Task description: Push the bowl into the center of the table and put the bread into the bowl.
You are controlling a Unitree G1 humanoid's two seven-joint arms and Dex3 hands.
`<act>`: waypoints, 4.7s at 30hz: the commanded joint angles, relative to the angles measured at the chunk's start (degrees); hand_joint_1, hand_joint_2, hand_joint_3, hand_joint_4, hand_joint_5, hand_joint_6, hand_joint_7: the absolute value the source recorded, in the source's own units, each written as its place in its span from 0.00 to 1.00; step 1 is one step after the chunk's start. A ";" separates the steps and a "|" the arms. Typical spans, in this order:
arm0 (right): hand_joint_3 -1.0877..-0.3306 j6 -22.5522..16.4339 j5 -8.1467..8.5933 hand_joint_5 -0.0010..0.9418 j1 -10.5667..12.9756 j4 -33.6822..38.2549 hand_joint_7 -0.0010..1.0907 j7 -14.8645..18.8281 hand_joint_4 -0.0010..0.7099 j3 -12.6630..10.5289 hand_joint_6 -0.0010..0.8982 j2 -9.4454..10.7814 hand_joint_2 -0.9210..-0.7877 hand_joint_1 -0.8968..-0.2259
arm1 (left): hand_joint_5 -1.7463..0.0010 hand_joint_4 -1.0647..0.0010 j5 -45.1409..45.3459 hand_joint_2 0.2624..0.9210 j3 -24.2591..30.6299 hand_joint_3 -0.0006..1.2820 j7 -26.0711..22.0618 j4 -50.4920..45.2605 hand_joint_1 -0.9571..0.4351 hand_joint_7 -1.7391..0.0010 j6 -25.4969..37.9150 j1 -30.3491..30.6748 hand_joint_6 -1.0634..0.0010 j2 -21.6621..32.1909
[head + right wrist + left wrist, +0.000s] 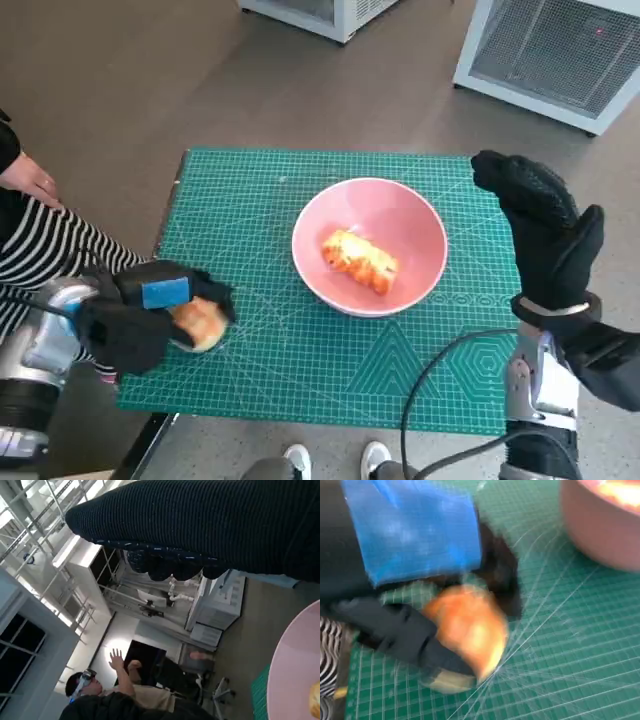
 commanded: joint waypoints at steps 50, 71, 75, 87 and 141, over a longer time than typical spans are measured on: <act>0.57 -0.20 -0.20 0.00 2.91 0.15 0.39 -0.73 0.20 -0.51 0.10 0.01 0.00 0.33 | 0.27 0.52 11.05 1.00 -12.62 0.14 18.33 30.88 0.69 0.24 -3.81 -42.13 0.49 -35.58; 0.56 -0.01 -1.00 0.00 2.41 0.46 0.40 -1.41 0.20 -0.63 0.09 0.04 0.00 0.33 | 1.00 0.75 14.97 0.98 -14.05 0.01 26.19 37.75 0.49 0.93 -2.04 -40.18 0.62 -34.91; 0.56 0.16 -1.15 0.00 2.24 0.35 0.40 -1.65 0.20 -0.63 0.09 -0.18 0.00 0.34 | 1.00 0.82 10.74 0.99 -10.36 0.01 24.72 36.99 0.48 0.95 -3.71 -38.81 0.67 -33.83; 0.57 1.22 -1.95 0.00 1.99 -1.41 0.40 -3.04 0.20 -0.03 0.10 -0.19 0.00 0.34 | 1.00 1.00 -9.91 1.00 3.88 0.07 19.31 25.12 0.33 1.00 -7.79 -27.62 0.99 -33.38; 0.52 7.40 -6.87 0.00 -8.15 1.62 0.43 -9.20 0.22 2.93 0.07 -2.09 0.00 0.34 | 1.00 0.95 -34.93 1.00 18.39 0.39 10.67 5.12 0.19 0.80 -3.93 -10.81 1.00 -41.28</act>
